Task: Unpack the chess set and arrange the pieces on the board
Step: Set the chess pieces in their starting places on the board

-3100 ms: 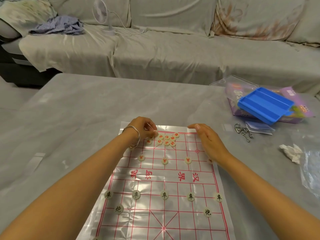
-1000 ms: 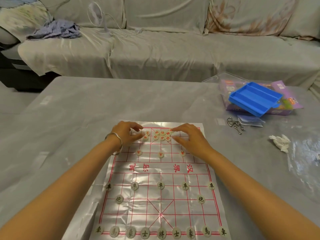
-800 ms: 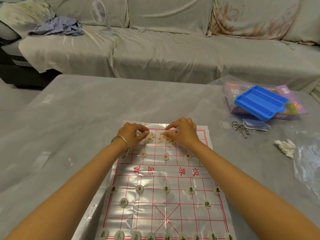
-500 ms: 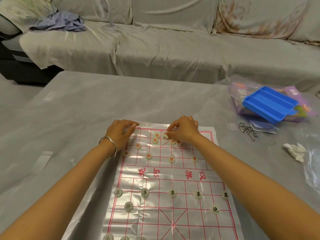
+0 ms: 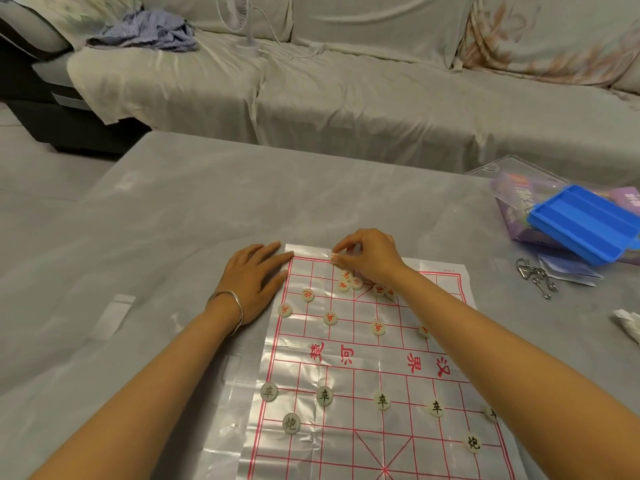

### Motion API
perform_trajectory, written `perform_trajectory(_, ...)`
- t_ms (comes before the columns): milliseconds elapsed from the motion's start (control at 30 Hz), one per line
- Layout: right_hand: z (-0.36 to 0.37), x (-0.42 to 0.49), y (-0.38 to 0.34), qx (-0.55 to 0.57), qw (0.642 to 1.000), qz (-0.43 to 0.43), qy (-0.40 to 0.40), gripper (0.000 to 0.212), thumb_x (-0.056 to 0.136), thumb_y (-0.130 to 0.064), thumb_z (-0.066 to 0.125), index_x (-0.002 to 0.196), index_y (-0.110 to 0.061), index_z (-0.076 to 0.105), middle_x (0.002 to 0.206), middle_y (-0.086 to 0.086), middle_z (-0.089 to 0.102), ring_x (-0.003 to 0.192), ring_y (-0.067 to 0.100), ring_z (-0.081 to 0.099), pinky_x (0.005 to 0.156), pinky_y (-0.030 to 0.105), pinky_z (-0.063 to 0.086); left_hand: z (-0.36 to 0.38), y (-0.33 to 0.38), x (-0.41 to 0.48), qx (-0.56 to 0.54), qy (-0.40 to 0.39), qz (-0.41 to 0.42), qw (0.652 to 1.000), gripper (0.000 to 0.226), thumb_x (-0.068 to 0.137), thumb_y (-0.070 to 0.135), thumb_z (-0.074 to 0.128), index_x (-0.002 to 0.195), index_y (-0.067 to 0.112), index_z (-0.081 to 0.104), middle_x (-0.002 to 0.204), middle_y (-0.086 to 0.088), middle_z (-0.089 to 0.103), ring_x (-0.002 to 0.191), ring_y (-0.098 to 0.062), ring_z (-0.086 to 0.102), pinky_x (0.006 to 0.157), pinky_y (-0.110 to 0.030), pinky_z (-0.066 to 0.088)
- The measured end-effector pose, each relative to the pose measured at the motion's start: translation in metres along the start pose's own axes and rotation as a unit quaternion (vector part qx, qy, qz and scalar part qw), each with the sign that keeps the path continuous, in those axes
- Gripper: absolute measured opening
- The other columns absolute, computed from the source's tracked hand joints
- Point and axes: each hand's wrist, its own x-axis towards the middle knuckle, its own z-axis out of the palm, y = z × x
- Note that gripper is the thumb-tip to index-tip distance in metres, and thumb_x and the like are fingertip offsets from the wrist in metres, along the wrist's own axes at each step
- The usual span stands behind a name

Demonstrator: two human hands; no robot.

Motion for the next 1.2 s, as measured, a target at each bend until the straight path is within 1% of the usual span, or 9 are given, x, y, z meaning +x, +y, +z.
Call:
perform_trajectory(167, 0.027, 0.010, -0.030, 0.033, 0.999, -0.027, -0.023, 0.014, 0.081, -0.030, 0.070, 0.092, -0.022, 0.075, 0.092, -0.006, 0.067, 0.087, 0.010, 0.054, 0.093, 0.038, 0.048, 0.002, 0.000, 0.001, 0.000, 0.007, -0.018, 1.000, 0.079, 0.075, 0.073, 0.016, 0.143, 0.034, 0.027, 0.151, 0.011, 0.025, 0.140, -0.016, 0.018, 0.114, -0.033, 0.011)
perform_trajectory(267, 0.035, 0.011, -0.040, 0.052, 0.998, -0.027, -0.015, 0.018, 0.084, -0.028, 0.067, 0.097, -0.018, 0.073, 0.097, -0.001, 0.069, 0.083, 0.010, 0.056, 0.082, 0.028, 0.051, 0.001, 0.000, 0.001, -0.010, 0.018, -0.019, 1.000, 0.082, 0.072, 0.074, 0.013, 0.142, 0.034, 0.029, 0.150, 0.010, 0.027, 0.139, -0.016, 0.019, 0.114, -0.033, 0.011)
perform_trajectory(400, 0.009, 0.008, -0.032, 0.100, 0.994, -0.022, -0.027, 0.018, 0.086, -0.024, 0.065, 0.102, -0.017, 0.071, 0.095, -0.007, 0.066, 0.080, 0.004, 0.058, 0.072, 0.014, 0.046, 0.001, 0.000, 0.000, -0.008, 0.022, -0.014, 1.000, 0.081, 0.072, 0.073, 0.013, 0.141, 0.035, 0.030, 0.150, 0.011, 0.028, 0.138, -0.015, 0.020, 0.114, -0.033, 0.012)
perform_trajectory(533, -0.012, 0.002, -0.016, 0.060, 0.992, -0.027, -0.112, 0.023, 0.083, -0.021, 0.068, 0.106, -0.018, 0.070, 0.102, -0.004, 0.067, 0.085, 0.006, 0.060, 0.082, 0.020, 0.051, 0.003, -0.002, 0.001, -0.008, 0.021, -0.016, 1.000, 0.082, 0.072, 0.074, 0.013, 0.142, 0.034, 0.029, 0.150, 0.011, 0.028, 0.139, -0.015, 0.019, 0.114, -0.034, 0.010)
perform_trajectory(600, -0.008, 0.000, -0.015, 0.019, 0.991, -0.037, -0.130, 0.026, 0.082, -0.020, 0.070, 0.107, -0.018, 0.069, 0.104, -0.001, 0.067, 0.087, 0.008, 0.059, 0.083, 0.022, 0.051, 0.004, -0.002, 0.001, -0.006, 0.017, -0.019, 1.000, 0.082, 0.072, 0.074, 0.012, 0.142, 0.035, 0.029, 0.151, 0.010, 0.025, 0.142, -0.016, 0.015, 0.116, -0.037, 0.004)
perform_trajectory(733, 0.006, 0.002, -0.023, -0.016, 0.995, -0.049, -0.081, 0.022, 0.082, -0.024, 0.070, 0.103, -0.018, 0.071, 0.102, 0.000, 0.067, 0.087, 0.011, 0.057, 0.080, 0.023, 0.051, 0.003, 0.001, 0.002, 0.007, -0.003, -0.033, 0.999, 0.071, 0.079, 0.069, 0.018, 0.143, 0.038, 0.024, 0.154, 0.010, 0.016, 0.144, -0.015, 0.003, 0.117, -0.040, -0.005)
perform_trajectory(900, 0.028, 0.007, -0.039, -0.006, 0.998, -0.047, -0.038, 0.020, 0.081, -0.032, 0.071, 0.097, -0.020, 0.069, 0.092, -0.002, 0.064, 0.082, 0.012, 0.056, 0.078, 0.027, 0.051, 0.004, 0.000, 0.003, 0.004, -0.004, -0.043, 0.999, 0.066, 0.084, 0.068, 0.025, 0.143, 0.039, 0.023, 0.155, 0.009, 0.013, 0.144, -0.014, 0.000, 0.116, -0.038, -0.006)
perform_trajectory(1033, 0.027, 0.009, -0.037, 0.026, 0.997, -0.048, -0.054, 0.025, 0.082, -0.029, 0.070, 0.105, -0.019, 0.069, 0.098, -0.002, 0.065, 0.084, 0.010, 0.055, 0.077, 0.021, 0.047, 0.005, 0.000, 0.003, 0.005, 0.003, -0.041, 0.999, 0.060, 0.089, 0.061, 0.035, 0.143, 0.038, 0.024, 0.155, 0.009, 0.014, 0.144, -0.015, 0.000, 0.117, -0.039, -0.004)
perform_trajectory(1200, 0.032, 0.010, -0.037, 0.053, 0.997, -0.047, -0.034, 0.022, 0.081, -0.027, 0.071, 0.102, -0.018, 0.072, 0.094, -0.002, 0.066, 0.081, 0.009, 0.055, 0.073, 0.019, 0.046, 0.003, 0.001, 0.003, 0.000, -0.002, -0.044, 0.999, 0.061, 0.089, 0.060, 0.036, 0.143, 0.037, 0.024, 0.155, 0.008, 0.014, 0.144, -0.014, 0.003, 0.118, -0.039, -0.003)
